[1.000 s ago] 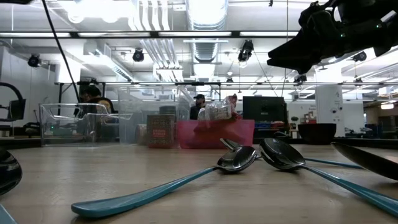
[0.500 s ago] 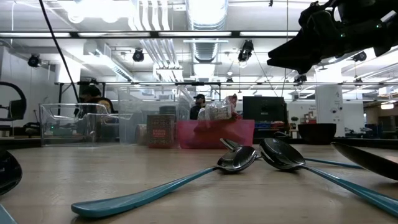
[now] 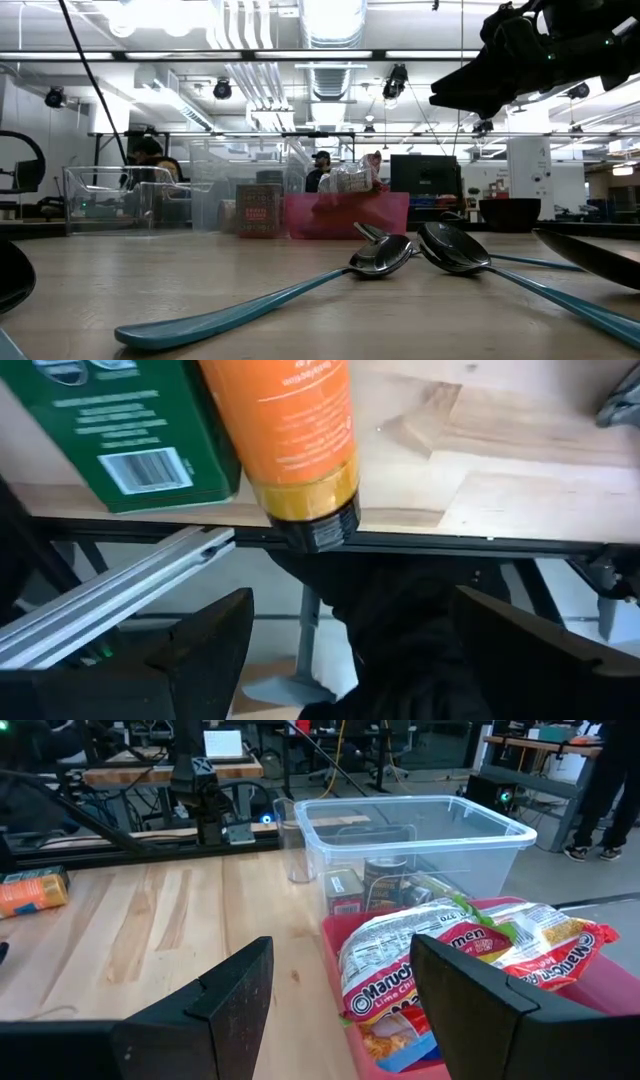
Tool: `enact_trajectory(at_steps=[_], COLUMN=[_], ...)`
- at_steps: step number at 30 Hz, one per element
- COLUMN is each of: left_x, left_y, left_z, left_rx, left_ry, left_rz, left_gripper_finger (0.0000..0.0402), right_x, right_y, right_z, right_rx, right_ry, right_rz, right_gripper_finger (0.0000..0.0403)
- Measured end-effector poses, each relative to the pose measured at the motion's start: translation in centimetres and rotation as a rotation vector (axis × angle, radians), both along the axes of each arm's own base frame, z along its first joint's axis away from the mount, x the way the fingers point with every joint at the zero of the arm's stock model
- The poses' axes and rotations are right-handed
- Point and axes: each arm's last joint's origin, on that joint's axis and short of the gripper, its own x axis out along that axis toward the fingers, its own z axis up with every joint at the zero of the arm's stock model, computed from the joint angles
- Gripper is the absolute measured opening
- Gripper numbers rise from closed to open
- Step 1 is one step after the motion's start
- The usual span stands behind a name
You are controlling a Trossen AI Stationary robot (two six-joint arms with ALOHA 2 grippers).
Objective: Pick & Place Food Item
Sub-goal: Put the orange seasoning bottle into the right transparent bin
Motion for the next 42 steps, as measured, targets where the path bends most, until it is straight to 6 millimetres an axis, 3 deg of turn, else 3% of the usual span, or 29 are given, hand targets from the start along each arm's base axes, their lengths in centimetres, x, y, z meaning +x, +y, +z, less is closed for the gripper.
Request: enact_trajectory(at_steps=[9, 20, 42], left_x=[-0.9, -1.5, 0.2], left_y=[1.1, 1.8, 3.4], left_z=[-2.3, -3.8, -3.8], left_rx=[0.055, 0.085, 0.091], left_ry=[0.04, 0.072, 0.073], left_rz=[0.007, 0.02, 0.131], left_gripper_finger=[0.0339, 0.0339, 0.0339], right_x=[0.0, 0.0, 0.0], right_y=[0.0, 0.0, 0.0], right_z=[0.0, 0.0, 0.0], right_rx=[0.0, -0.001, -0.001], right_ry=[-0.001, 0.0, -0.001], right_rz=[0.0, 0.0, 0.0], right_gripper_finger=[0.0235, 0.0235, 0.0235])
